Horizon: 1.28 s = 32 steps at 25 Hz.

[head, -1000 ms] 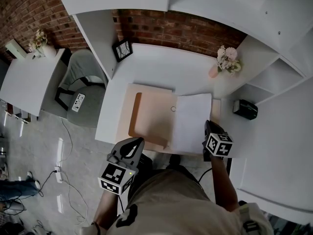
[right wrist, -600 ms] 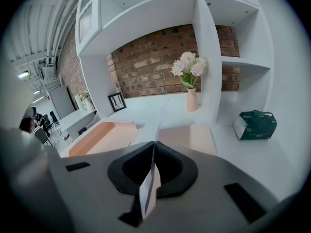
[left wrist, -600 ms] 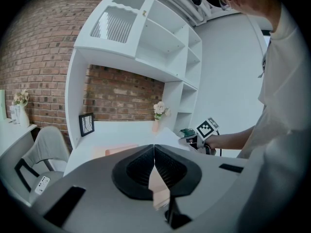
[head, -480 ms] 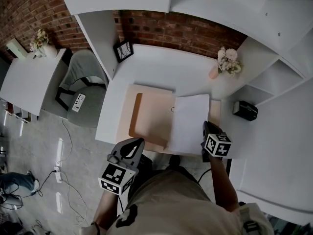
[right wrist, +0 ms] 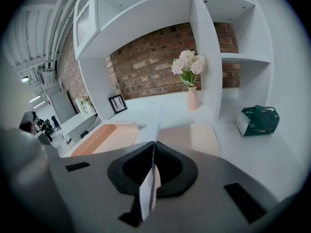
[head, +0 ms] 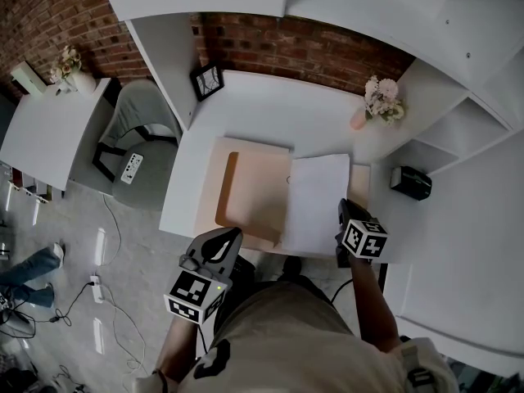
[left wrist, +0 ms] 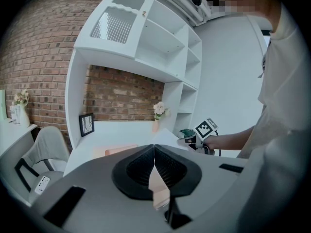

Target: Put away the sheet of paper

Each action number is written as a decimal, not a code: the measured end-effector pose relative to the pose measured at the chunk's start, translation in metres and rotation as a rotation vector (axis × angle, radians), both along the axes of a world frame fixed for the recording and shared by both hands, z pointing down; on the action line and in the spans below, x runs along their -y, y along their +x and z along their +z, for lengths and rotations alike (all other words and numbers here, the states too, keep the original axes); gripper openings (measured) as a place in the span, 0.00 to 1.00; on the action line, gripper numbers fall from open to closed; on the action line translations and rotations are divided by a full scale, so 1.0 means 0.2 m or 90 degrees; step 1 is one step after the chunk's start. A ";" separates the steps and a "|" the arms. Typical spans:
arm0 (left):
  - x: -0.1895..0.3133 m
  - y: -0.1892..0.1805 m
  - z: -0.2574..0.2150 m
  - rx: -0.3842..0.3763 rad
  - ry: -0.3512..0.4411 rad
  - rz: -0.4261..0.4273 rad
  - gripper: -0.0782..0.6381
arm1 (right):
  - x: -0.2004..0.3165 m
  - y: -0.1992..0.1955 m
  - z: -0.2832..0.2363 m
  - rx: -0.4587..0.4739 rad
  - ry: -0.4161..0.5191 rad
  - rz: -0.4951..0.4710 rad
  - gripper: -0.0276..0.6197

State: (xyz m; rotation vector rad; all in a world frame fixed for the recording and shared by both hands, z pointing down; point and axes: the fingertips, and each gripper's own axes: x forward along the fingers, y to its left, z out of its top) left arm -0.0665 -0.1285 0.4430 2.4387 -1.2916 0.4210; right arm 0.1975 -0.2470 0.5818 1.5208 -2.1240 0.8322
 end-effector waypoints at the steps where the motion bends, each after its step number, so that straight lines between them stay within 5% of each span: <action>1: 0.00 0.00 0.00 0.000 0.000 -0.001 0.13 | 0.00 0.00 0.00 0.008 -0.003 0.003 0.09; 20: -0.03 -0.02 0.00 0.002 -0.001 -0.012 0.13 | 0.03 -0.09 0.04 0.139 -0.046 0.054 0.09; 32: -0.06 -0.06 -0.01 -0.001 0.005 -0.021 0.13 | 0.02 -0.20 0.06 0.171 -0.067 0.050 0.09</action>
